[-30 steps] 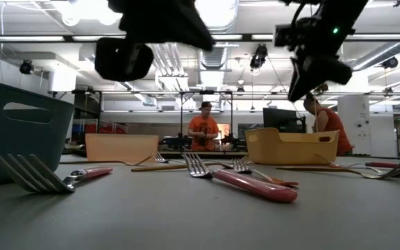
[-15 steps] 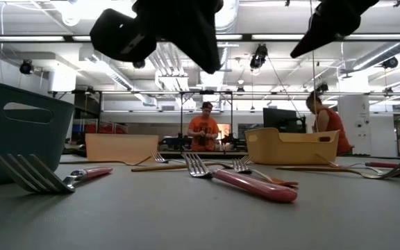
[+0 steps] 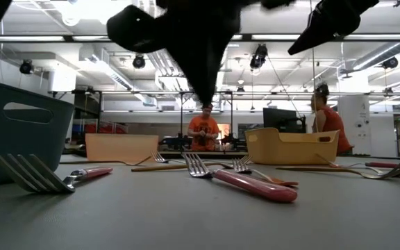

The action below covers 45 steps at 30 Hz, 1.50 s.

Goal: Sort silverware by color (type)
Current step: Put the pink fork into the blue bin

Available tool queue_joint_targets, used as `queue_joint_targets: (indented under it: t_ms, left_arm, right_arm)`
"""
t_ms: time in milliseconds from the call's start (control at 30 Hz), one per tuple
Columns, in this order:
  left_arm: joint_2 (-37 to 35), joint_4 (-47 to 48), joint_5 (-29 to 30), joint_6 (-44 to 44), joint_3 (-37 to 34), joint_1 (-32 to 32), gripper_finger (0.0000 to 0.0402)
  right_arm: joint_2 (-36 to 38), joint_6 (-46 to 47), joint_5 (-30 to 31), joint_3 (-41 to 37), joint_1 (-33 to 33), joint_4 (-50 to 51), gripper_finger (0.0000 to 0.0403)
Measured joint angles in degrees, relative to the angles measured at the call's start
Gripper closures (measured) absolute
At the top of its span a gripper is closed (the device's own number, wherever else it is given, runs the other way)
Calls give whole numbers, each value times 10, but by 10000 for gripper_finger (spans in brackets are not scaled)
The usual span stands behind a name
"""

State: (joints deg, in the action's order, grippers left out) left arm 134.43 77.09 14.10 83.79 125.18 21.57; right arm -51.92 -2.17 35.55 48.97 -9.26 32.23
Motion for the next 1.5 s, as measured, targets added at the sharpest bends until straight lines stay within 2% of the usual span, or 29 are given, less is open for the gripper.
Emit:
queue_joint_targets:
  t_ms: [67,167,333,633,767,933,1100,1233,1400,1500]
  left_arm:
    - [36,59,-12,42,38,-1,383]
    - [87,116,-18,45,97,-1,372]
    - [88,67,-60,13,64,-1,364]
    - [85,50,-11,-25,86,-5,363]
    - [85,17,-16,-90,91,-10,363]
    - [86,-8,-18,-115,88,-13,363]
    - [87,-6,-19,-108,86,-14,363]
    - [88,5,-28,-2,83,-22,363]
    - [88,4,-27,7,74,-27,359]
    - [89,1,-33,10,66,-30,344]
  right_arm:
    - [0,0,0,0,0,3,344]
    - [1,0,0,0,0,3,344]
    - [0,-7,0,0,0,4,344]
    - [0,-10,0,0,0,5,344]
    - [0,-12,0,0,0,5,344]
    - [0,-15,1,0,0,5,344]
    - [0,-17,1,0,0,5,344]
    - [0,-19,1,0,0,5,344]
    - [0,-19,1,0,0,5,344]
    - [0,-19,1,0,0,5,344]
